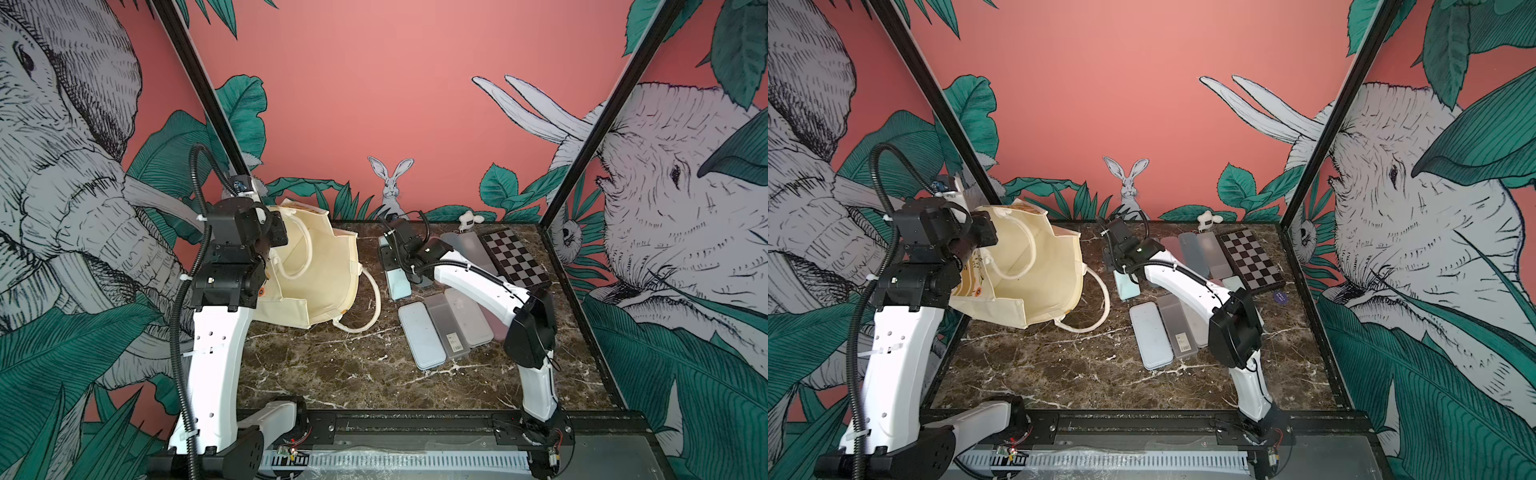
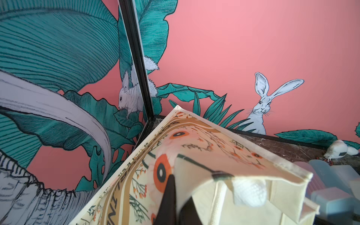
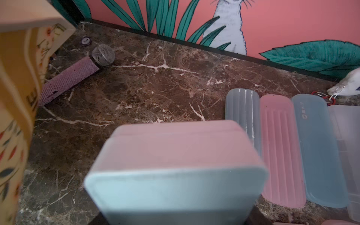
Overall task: Take out the pencil case from the canvas bag
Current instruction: Place the pencil case at the center of the board.
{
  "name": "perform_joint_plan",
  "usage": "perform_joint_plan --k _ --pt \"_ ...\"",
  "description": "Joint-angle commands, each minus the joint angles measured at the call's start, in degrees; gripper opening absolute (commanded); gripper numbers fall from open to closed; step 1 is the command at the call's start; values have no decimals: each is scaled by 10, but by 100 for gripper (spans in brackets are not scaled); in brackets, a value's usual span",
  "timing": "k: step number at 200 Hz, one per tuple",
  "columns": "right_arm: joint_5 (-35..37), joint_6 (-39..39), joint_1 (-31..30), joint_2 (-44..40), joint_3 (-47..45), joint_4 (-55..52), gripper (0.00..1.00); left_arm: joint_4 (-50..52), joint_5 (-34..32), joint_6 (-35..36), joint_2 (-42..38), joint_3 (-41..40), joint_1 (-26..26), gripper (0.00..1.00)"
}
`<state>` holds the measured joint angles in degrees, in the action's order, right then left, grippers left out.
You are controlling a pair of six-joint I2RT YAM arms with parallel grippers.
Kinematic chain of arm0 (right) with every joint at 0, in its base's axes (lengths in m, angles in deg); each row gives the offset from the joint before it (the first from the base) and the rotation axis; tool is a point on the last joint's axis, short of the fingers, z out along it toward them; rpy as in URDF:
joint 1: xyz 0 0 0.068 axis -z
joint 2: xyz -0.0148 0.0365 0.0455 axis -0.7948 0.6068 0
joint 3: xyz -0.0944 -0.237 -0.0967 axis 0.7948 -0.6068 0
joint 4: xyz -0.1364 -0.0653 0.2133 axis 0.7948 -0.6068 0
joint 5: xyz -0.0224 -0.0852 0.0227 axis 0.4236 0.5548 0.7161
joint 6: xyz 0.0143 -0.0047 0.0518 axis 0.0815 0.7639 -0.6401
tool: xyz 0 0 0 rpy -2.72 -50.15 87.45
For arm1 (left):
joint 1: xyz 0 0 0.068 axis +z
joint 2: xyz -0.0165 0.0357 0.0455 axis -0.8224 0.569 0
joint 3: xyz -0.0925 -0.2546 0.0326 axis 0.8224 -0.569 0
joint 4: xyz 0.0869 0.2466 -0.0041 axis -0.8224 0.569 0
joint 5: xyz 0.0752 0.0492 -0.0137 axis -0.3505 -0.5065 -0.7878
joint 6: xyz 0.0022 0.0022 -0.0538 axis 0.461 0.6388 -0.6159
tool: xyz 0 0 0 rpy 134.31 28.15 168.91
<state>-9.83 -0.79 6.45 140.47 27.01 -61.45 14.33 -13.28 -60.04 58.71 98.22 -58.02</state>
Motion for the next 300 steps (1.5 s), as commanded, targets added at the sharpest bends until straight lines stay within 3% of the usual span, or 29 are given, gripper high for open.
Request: perform_joint_plan --k 1,76,215,271,300 --pt "-14 -12 8 32 64 -45 33 -13 15 1 6 22 6 0" --pt "-10 -15 39 174 224 -110 33 -15 100 -19 78 39 30 0" --pt "32 28 63 276 298 -98 35 -31 136 -33 85 -1 47 0" --pt "40 42 71 301 316 -85 44 -32 143 -38 80 -12 47 0" --pt "40 43 74 313 327 -82 58 -32 143 -39 78 -19 47 0"
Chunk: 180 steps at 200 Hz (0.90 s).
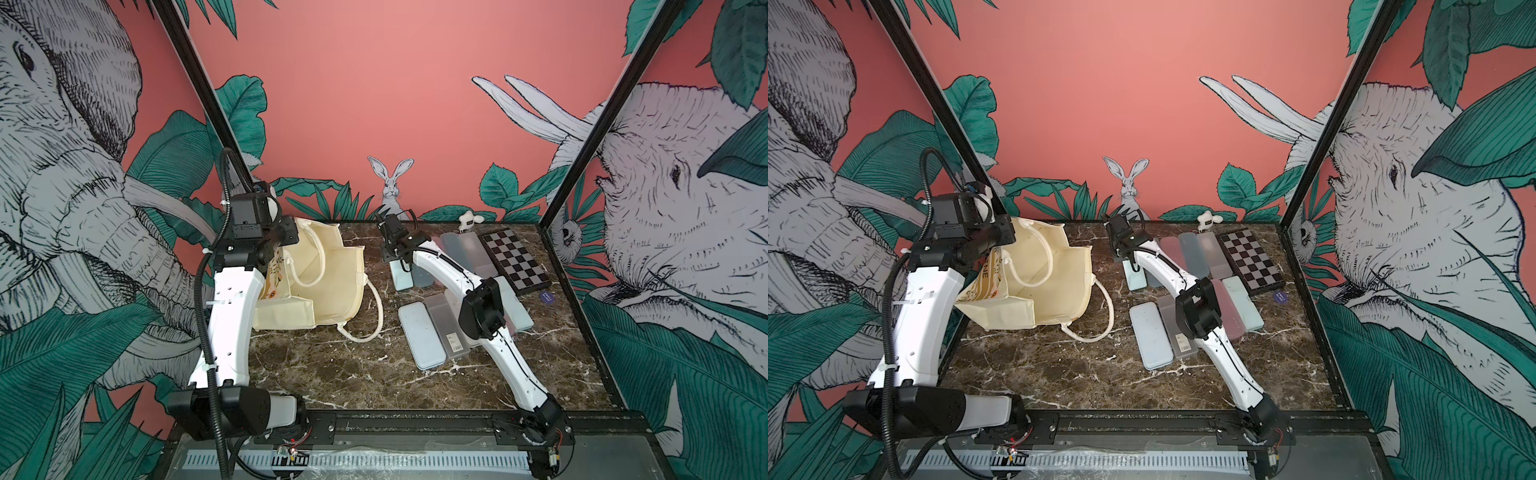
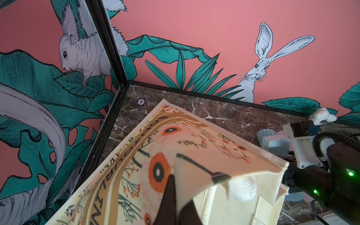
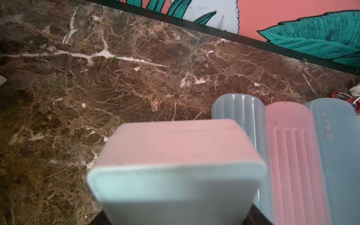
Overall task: Take out the pencil case from the canvas bag
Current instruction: Place the pencil case at the center of the board, then adjust the pencil case at the center of the board.
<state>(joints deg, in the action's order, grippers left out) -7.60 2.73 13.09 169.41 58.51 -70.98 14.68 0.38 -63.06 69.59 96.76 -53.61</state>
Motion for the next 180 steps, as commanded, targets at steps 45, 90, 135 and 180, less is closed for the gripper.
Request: perform_joint_plan --k 45,90,135,180 --pt "15 11 13 30 18 16 79 -36 -9 -13 -47 -34 4 0" --pt "6 20 14 33 18 16 86 -33 -12 -14 -57 -51 7 0" --pt "-18 89 6 32 6 26 89 -31 -1 -20 -61 -57 22 0" --pt "-21 133 0 35 -9 19 87 -30 7 -25 -63 -62 33 0"
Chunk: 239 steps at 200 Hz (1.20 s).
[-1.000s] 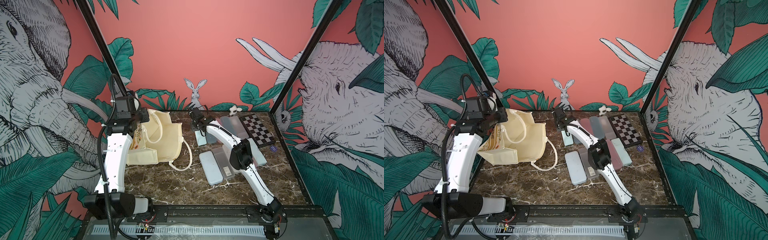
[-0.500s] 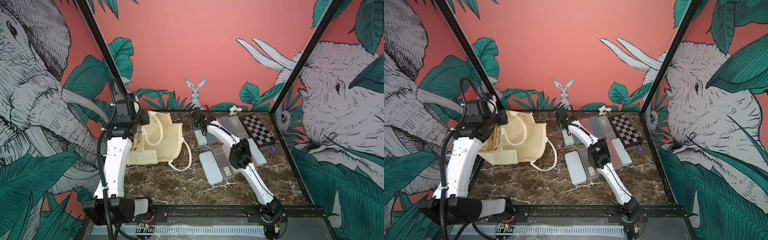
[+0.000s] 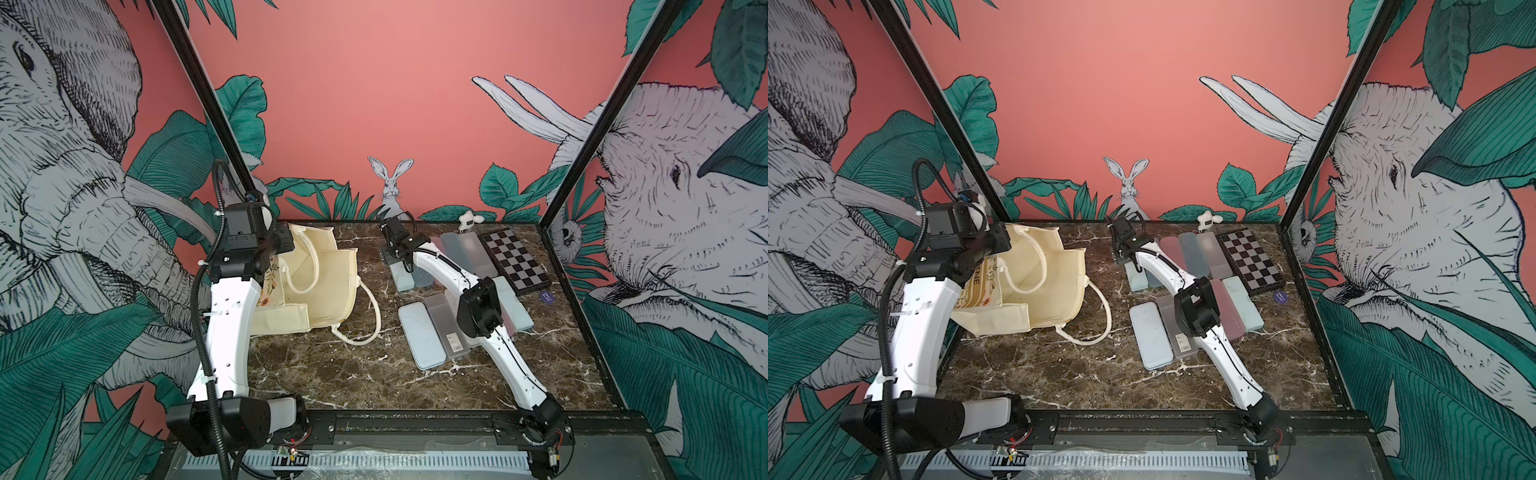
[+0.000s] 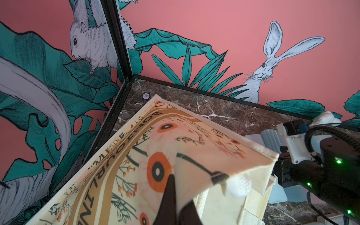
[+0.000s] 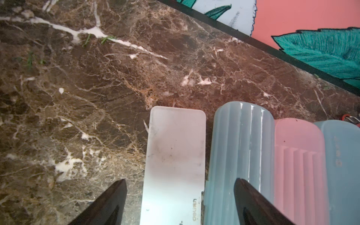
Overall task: Take out the pencil case from the canvas bag
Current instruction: Adjust the pencil case at the center of the board.
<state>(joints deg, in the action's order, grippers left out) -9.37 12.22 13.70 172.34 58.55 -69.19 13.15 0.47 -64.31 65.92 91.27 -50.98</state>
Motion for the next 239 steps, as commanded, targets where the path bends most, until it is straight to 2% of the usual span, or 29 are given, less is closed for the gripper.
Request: perform_joint_plan --k 1,166,212,239 --pt "-3 39 -6 6 -9 1 87 -15 7 -13 -27 -7 7 0" --pt "92 34 -6 28 -7 -32 80 -12 13 -16 -30 -4 9 0" --pt "46 16 -6 -5 -18 -26 79 -9 22 -16 -32 -7 10 0" --pt "7 2 -7 -96 -115 35 79 -12 69 -17 -27 -13 11 0"
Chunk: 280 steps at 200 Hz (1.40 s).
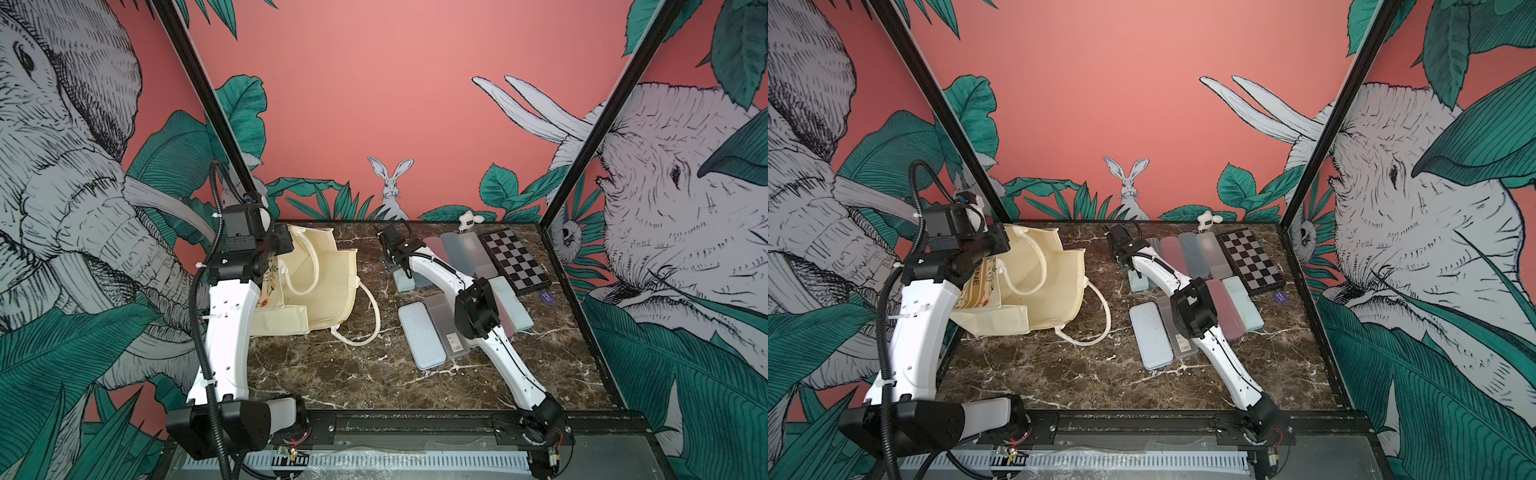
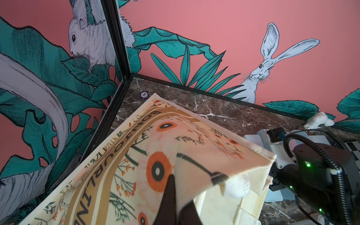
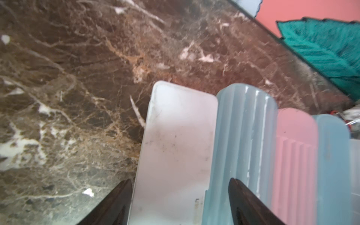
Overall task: Take out the pencil case from the canvas bag
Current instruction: Adjust the pencil case at the center of the board, then place the canvas bag at the center of the board.
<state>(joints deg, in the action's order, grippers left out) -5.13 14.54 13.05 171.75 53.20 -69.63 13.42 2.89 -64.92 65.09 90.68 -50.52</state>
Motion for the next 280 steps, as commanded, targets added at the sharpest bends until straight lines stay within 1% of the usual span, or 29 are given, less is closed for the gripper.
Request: perform_joint_plan --k 1,22,51,78,105,130,155,172,187,202,213,216,226,259,267,280 --pt "-37 -21 0 -95 -66 42 79 -15 47 -10 -19 -7 7 0" --pt "-46 -40 0 -193 -199 108 79 -16 90 -10 -13 -11 8 0" --pt "-69 -73 -1 -335 -397 219 79 -26 102 -32 -15 -10 8 0" --pt "-103 -147 -4 -447 -555 323 80 -49 108 -69 -23 4 8 0" --pt "-143 -235 -15 -527 -664 413 80 -48 103 -104 -20 43 6 0" --pt "-177 -324 -45 -571 -750 518 81 -65 93 -145 -30 60 2 0" --pt "-204 -410 -84 -579 -817 644 83 -85 70 -183 -41 63 -11 0" --pt "-197 -460 -110 -578 -858 734 83 -88 38 -195 -47 68 -30 0" --pt "-186 -477 -126 -577 -882 786 84 -94 5 -200 -51 70 -53 0" --pt "-175 -476 -133 -581 -889 790 84 -105 -12 -204 -51 72 -75 0" --pt "-154 -473 -134 -580 -896 783 84 -110 -21 -207 -49 75 -88 0" --pt "-148 -473 -134 -598 -897 780 84 -110 -25 -207 -48 76 -92 0" --pt "-131 -469 -132 -609 -904 771 84 -109 -36 -207 -44 80 -101 0" --pt "-45 -466 -132 -658 -918 688 83 -119 -62 -208 -39 82 -123 0" --pt "-44 -460 -132 -665 -921 689 82 -122 -66 -208 -37 84 -126 0" --pt "-71 -455 -128 -666 -921 709 82 -126 -71 -209 -33 86 -133 0"
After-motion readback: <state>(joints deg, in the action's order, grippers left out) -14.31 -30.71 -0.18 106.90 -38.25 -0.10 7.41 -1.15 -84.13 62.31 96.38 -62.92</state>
